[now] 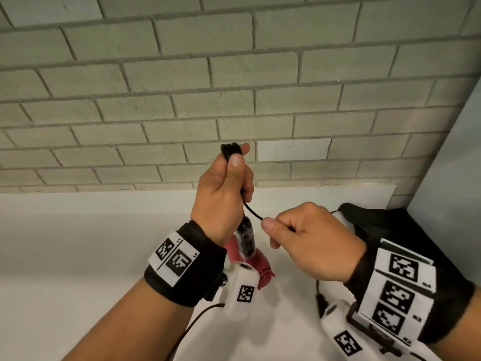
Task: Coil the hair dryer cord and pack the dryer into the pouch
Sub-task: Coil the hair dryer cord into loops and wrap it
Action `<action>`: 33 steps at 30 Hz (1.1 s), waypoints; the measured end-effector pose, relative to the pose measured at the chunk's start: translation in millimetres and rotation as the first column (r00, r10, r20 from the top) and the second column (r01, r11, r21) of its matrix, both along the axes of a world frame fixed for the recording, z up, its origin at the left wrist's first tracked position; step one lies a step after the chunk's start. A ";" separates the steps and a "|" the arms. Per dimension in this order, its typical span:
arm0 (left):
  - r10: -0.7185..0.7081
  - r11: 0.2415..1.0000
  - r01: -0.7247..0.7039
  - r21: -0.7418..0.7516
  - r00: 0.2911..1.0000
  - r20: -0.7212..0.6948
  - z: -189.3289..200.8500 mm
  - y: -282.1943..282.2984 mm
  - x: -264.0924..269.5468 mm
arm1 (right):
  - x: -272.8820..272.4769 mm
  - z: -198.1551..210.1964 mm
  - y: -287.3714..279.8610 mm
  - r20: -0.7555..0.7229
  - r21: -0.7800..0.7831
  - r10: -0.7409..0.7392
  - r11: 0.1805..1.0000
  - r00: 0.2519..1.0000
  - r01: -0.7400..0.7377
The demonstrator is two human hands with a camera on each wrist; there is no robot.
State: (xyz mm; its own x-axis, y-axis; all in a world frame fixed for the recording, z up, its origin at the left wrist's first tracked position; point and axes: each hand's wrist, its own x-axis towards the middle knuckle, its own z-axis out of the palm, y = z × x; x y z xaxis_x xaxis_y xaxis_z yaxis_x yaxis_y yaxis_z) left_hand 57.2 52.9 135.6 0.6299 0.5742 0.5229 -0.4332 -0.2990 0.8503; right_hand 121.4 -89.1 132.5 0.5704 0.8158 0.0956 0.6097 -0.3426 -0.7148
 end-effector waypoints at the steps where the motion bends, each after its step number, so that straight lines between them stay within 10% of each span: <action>1: 0.010 1.000 -0.010 -0.028 1.000 0.017 -0.1 -1.1 1.6 | 0.5 -0.8 -0.4 0.009 0.002 -0.010 1.000 1.000 0.010; 4: 0.055 0.998 -0.055 -0.019 0.998 0.028 -1.1 -4.8 5.7 | 3.4 -2.2 2.5 -0.294 0.075 0.050 0.997 0.955 -0.030; 8: 0.146 0.921 -0.104 0.376 0.986 -0.085 -10.3 -7.3 9.0 | 14.6 7.7 -0.9 -0.874 0.220 0.237 0.971 0.424 -0.088; 11: 0.180 0.790 -0.021 0.612 0.963 -0.200 -18.5 -5.9 5.2 | 18.4 10.0 -6.9 -0.931 0.207 0.239 0.969 0.278 -0.138; 16: 0.060 0.578 0.236 0.781 0.943 -0.329 -16.2 -0.1 -15.8 | 21.1 18.2 -26.4 -0.804 -0.002 0.087 0.989 0.589 -0.150; 19: 0.100 0.447 0.308 0.840 0.916 -0.389 -12.2 1.7 -25.7 | 24.5 24.0 -35.4 -0.335 -0.172 0.123 0.967 0.934 -0.190; 21: 0.115 0.387 0.322 0.864 0.913 -0.392 -10.7 0.4 -28.1 | 24.2 29.3 -35.9 -0.073 -0.272 0.172 0.944 0.982 -0.186; 24: 0.089 0.334 0.323 0.886 0.925 -0.370 -9.9 -8.7 -31.7 | 25.6 36.8 -35.4 -0.114 -0.248 0.172 0.949 0.979 -0.196; 33: -0.328 0.800 0.493 0.342 0.837 -0.438 -7.8 -9.2 -41.3 | 48.2 77.9 -49.0 0.295 -0.156 0.248 0.965 0.923 -0.210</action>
